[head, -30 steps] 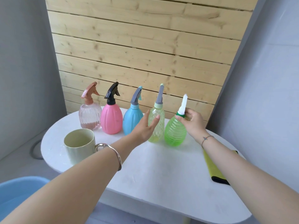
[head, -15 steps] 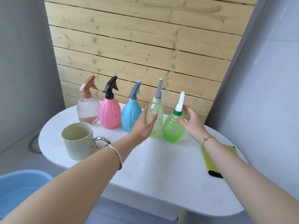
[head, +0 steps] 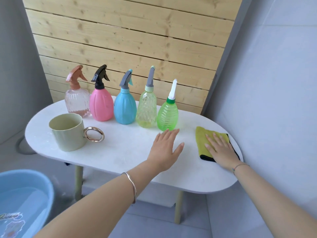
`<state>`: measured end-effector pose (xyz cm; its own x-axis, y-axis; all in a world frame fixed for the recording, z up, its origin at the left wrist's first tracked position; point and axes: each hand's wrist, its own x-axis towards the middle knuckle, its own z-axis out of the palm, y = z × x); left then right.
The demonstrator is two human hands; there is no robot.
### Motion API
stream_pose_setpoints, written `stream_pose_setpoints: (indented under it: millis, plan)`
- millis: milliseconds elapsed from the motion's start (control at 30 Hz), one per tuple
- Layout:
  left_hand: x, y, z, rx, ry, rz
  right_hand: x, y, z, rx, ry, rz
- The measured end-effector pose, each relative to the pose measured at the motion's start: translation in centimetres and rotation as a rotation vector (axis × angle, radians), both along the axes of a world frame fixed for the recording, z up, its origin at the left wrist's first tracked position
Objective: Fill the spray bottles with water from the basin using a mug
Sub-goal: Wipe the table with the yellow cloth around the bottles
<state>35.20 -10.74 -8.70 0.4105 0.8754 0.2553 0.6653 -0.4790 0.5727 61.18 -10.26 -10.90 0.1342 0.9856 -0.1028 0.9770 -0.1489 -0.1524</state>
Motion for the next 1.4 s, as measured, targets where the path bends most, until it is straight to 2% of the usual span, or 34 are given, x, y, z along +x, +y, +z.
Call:
stream_pose_setpoints:
  millis: [200, 333, 467, 533, 633, 733, 933, 1100, 1233, 1400]
  plan:
    - [0.9, -2.2, -1.9, -0.037, 0.287, -0.175, -2.4, -3.0, -0.3, -0.005, -0.037, 0.016]
    - [0.2, -3.0, -1.8, -0.065, 0.360, -0.214, -5.1, -5.6, -0.3, -0.004, -0.050, 0.038]
    - [-2.1, -3.5, -1.5, -0.035, 0.459, -0.176, -9.1, -7.6, -0.4, 0.017, -0.082, 0.106]
    - [-4.2, -3.2, -1.1, -0.065, 0.446, -0.101, -10.6, -7.6, -0.4, 0.023, -0.076, 0.119]
    - [-7.9, -2.7, -0.4, -0.207, 0.172, 0.077, -12.9, -6.4, -0.3, 0.017, -0.069, 0.149]
    - [-10.8, -2.9, 0.3, -0.264, -0.050, 0.217, -15.8, -4.5, -0.3, 0.019, -0.048, 0.194]
    - [-14.3, -3.3, 1.3, -0.320, -0.280, 0.382, -20.8, -0.1, -0.4, 0.033, -0.021, 0.212]
    - [-16.2, -3.1, 0.7, -0.328, -0.355, 0.487, -20.8, 1.4, 0.3, 0.107, -0.026, 0.253]
    - [-16.7, -2.4, 1.1, -0.391, -0.584, 0.624, -20.9, 2.0, 0.0, 0.103, -0.040, 0.270]
    - [-16.6, -0.9, 2.2, -0.546, -1.068, 0.592, -21.4, 1.8, -0.5, 0.041, -0.036, 0.278]
